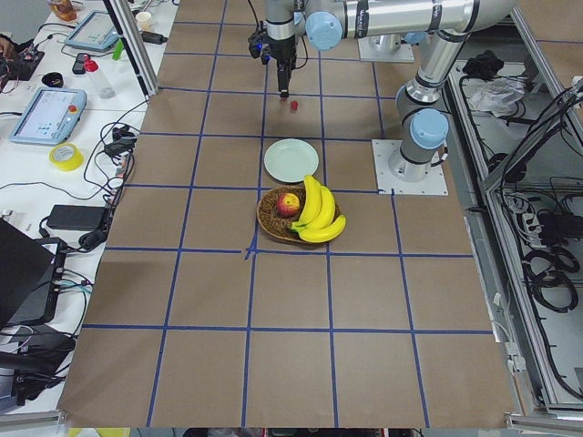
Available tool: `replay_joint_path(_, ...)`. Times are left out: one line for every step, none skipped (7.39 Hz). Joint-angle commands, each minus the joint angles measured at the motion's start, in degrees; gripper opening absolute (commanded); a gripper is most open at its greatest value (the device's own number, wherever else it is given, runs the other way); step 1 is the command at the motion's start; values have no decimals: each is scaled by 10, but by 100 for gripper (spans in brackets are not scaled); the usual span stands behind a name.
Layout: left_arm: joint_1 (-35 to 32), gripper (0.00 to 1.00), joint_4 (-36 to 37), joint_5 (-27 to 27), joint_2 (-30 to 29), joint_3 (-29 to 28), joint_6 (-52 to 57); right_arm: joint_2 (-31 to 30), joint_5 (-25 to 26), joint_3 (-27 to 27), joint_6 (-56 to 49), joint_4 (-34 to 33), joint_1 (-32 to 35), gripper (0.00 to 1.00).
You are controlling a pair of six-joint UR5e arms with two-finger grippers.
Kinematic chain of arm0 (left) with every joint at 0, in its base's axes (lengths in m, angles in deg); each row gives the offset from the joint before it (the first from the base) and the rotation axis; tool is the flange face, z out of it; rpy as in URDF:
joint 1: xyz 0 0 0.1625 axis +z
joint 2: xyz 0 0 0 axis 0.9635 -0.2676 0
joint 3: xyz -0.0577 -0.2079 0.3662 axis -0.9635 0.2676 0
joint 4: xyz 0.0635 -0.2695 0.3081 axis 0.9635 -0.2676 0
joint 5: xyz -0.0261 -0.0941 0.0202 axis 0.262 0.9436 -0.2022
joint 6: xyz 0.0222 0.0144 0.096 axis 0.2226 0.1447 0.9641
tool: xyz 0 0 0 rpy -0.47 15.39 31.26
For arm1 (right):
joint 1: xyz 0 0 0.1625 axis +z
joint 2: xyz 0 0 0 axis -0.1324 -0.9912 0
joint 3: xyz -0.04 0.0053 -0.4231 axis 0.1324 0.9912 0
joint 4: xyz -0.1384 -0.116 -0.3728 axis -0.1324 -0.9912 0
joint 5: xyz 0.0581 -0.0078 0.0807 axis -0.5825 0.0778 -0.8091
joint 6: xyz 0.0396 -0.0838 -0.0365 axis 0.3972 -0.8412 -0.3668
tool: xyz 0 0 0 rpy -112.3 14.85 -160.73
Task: Collect all strawberries into plate
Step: 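Carry the strawberry back with the right gripper and set it down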
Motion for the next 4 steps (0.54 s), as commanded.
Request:
replay_joint_path(0, 100, 1, -6, 2, 1, 0, -44, -6, 30, -100, 89, -58, 100)
replay_joint_path(1, 100, 1, -5, 2, -1, 3, -71, 6, 27, -188, 119, -128, 100)
replay_joint_path(1, 100, 1, -6, 2, 1, 4, -82, 22, 24, -294, 160, -206, 100)
replay_joint_path(1, 100, 1, -5, 2, 0, 5, -92, 25, 15, -375, 159, -277, 100)
